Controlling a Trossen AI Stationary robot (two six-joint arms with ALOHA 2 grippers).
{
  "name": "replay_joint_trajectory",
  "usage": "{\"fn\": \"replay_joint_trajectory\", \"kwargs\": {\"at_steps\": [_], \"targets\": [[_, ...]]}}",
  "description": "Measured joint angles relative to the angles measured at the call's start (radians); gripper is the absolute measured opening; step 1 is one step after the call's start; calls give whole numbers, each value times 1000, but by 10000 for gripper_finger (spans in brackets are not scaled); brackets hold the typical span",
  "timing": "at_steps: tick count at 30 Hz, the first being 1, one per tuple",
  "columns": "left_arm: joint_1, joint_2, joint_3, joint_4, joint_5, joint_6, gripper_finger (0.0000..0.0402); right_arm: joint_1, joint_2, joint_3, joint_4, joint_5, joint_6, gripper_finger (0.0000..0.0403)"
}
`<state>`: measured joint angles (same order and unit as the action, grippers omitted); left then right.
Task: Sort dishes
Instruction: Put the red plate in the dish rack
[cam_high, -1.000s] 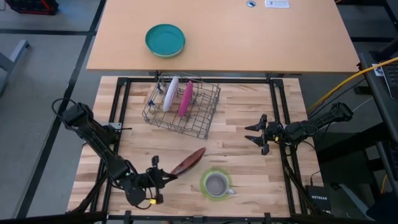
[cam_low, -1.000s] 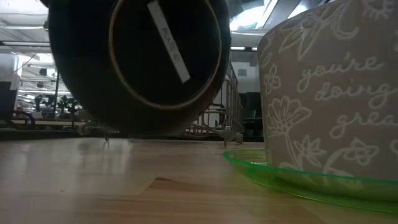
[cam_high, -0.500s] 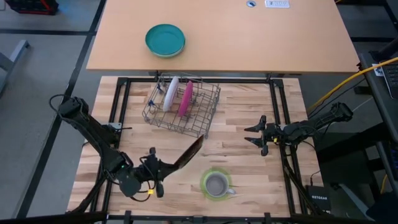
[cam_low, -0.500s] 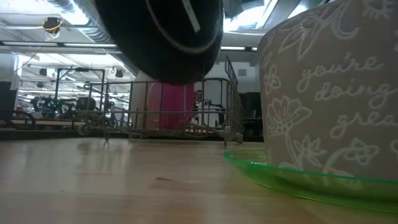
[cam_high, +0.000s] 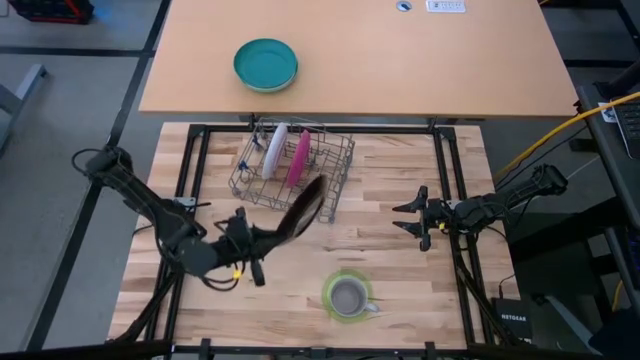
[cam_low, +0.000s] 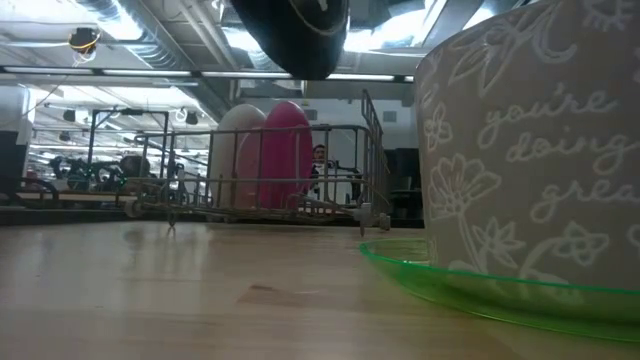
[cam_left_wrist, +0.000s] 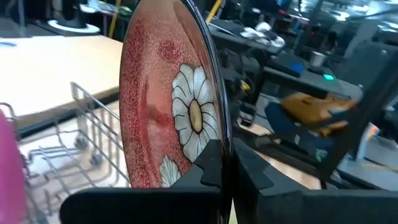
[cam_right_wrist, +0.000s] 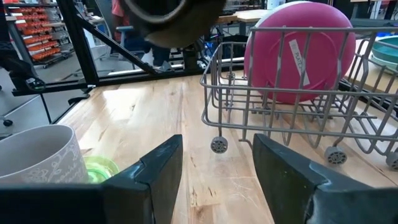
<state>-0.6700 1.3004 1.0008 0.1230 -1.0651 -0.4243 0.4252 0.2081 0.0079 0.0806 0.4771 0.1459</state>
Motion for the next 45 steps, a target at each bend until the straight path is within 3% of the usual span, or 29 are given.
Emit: {"fn": "replay_joint_trajectory", "kwargs": {"at_steps": [4, 13, 17, 24, 45], "targets": [[61, -26, 0, -9, 24, 9, 1, 0, 0, 0, -1, 0, -22, 198], [242, -31, 0, -28, 199, 0, 1, 0, 0, 0, -2, 0, -24, 198], [322, -30, 0, -57, 216, -10, 1, 0, 0, 0, -2, 1, -24, 198], [448, -29, -1, -171, 319, -125, 0, 0, 0, 0, -3, 1, -24, 198], [654, -16, -37, -213, 508, -233, 0, 0, 0, 0, -2, 1, -50, 198]]}}
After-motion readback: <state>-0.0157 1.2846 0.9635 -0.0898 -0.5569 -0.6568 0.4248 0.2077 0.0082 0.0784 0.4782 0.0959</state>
